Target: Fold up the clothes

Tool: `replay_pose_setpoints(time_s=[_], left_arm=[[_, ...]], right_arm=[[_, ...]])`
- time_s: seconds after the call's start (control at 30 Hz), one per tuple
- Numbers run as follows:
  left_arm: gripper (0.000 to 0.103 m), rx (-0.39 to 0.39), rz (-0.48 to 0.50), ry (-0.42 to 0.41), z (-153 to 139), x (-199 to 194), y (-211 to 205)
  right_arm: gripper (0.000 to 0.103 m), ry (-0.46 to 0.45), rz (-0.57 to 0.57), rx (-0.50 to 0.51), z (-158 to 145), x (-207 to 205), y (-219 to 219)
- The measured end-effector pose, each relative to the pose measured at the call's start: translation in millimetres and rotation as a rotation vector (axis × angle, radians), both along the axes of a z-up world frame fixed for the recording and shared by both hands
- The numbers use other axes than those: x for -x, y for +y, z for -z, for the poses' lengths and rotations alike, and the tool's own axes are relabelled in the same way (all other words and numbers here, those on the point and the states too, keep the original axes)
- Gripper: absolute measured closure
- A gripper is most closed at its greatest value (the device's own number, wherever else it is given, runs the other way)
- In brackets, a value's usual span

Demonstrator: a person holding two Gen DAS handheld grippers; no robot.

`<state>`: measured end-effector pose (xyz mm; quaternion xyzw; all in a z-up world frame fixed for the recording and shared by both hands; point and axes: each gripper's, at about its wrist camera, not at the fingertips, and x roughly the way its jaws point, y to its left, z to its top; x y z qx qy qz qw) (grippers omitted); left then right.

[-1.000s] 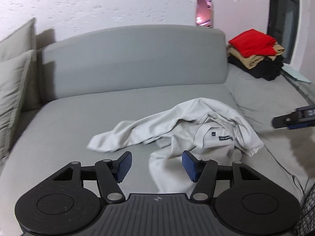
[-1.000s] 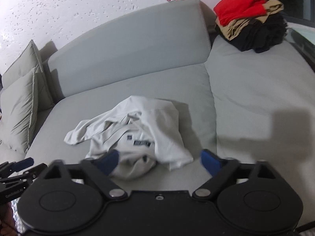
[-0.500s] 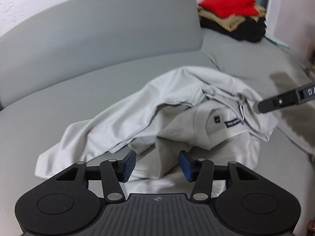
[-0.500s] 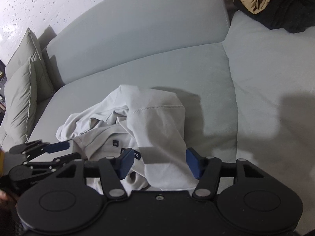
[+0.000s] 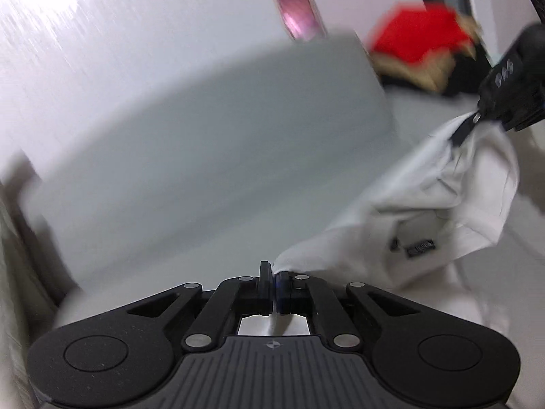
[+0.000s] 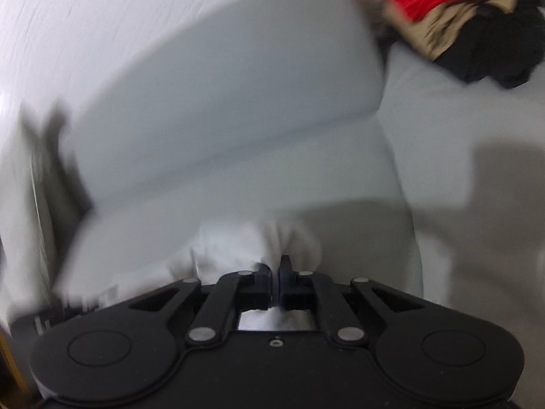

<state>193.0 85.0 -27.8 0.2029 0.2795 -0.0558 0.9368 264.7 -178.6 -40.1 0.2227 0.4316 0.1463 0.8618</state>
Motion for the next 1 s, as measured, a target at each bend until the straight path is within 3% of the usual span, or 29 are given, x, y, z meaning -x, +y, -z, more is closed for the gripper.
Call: replay_pose_setpoints(time_s=[0.07, 0.17, 0.23, 0.3, 0.4, 0.47, 0.57, 0.67, 0.73, 0.77, 0.8, 0.87, 1.0], left_arm=[[0.101, 0.006, -0.014, -0.138, -54.4, 9.4, 8.5], [0.1, 0.015, -0.034, -0.337, -133.0, 24.0, 20.7], [0.1, 0.034, -0.038, -0.316, -130.6, 43.7, 18.5], [0.1, 0.054, -0.043, -0.295, -128.2, 63.3, 16.3], [0.1, 0.083, -0.049, -0.264, -124.7, 92.8, 13.0], [0.1, 0.102, -0.055, -0.237, -119.9, 112.5, 11.0], [0.1, 0.116, -0.111, -0.036, -47.3, 142.6, 12.2], [0.099, 0.133, -0.157, 0.161, 16.6, 171.4, 7.0], [0.093, 0.181, -0.18, 0.255, 37.6, 191.8, 8.1], [0.09, 0.196, -0.182, 0.264, 38.6, 205.6, 9.4], [0.087, 0.211, -0.184, 0.273, 39.5, 218.8, 11.0], [0.079, 0.234, -0.192, 0.275, 34.1, 231.0, 17.7], [0.069, 0.298, -0.232, 0.268, 15.1, 244.0, 29.7]], right_arm=[[0.099, -0.039, 0.088, -0.162, -48.7, -11.2, -26.1], [0.099, -0.188, 0.143, -0.356, -124.2, 6.2, -61.2], [0.099, -0.289, 0.146, -0.441, -162.3, 33.1, -76.9], [0.099, -0.34, 0.152, -0.469, -181.0, 65.9, -86.1], [0.099, -0.285, 0.16, -0.424, -172.4, 103.6, -92.0], [0.099, -0.187, 0.166, -0.405, -142.2, 125.2, -96.0], [0.099, -0.023, 0.168, -0.349, -83.6, 159.6, -98.5], [0.095, 0.202, 0.167, -0.28, -11.4, 191.0, -97.9], [0.09, 0.33, 0.175, -0.235, 25.1, 210.3, -101.3], [0.082, 0.374, 0.175, -0.218, 37.6, 220.2, -103.6], [0.076, 0.377, 0.166, -0.212, 38.3, 230.2, -107.3], [0.052, 0.351, 0.15, -0.184, 29.3, 246.8, -114.3], [0.05, 0.265, 0.139, -0.113, 5.1, 264.4, -123.7]])
